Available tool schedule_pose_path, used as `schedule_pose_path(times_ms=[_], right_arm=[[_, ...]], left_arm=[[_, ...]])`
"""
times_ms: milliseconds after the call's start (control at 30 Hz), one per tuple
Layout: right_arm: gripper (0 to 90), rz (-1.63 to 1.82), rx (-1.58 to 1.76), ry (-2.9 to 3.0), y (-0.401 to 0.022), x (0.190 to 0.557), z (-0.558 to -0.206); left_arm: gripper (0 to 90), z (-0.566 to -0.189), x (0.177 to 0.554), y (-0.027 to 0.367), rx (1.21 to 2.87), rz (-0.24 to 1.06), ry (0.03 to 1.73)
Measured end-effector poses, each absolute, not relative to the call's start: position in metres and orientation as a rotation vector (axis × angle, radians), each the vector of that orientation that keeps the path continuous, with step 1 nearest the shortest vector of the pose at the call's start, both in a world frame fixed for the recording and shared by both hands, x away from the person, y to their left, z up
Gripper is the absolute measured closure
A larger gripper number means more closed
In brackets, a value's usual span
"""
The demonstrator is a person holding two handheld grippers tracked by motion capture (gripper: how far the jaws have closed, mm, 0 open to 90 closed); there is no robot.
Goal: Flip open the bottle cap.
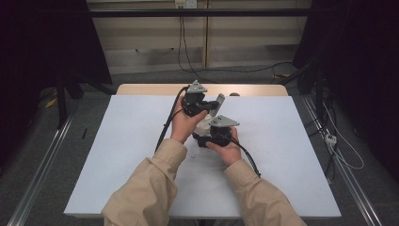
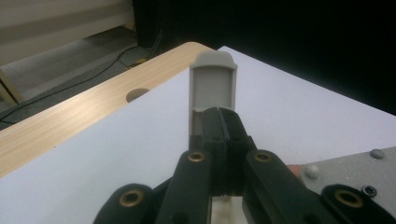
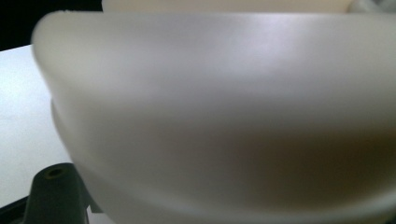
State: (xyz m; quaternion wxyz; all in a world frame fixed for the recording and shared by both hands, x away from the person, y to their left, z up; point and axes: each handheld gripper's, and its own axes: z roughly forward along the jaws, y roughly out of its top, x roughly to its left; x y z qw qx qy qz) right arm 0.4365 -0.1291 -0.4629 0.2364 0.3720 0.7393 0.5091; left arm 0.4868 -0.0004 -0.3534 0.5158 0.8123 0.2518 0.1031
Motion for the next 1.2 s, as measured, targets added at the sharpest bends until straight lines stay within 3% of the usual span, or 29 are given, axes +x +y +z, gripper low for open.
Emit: schedule_pose_path(times_ms=[1200], right_arm=[[19.1, 1.393, 1.016, 2.027, -0.1288, 0.4366, -0.4631]], left_arm=[[90.0, -0.3597, 0.4913, -0.0061, 1.97, 0.238, 0.598]])
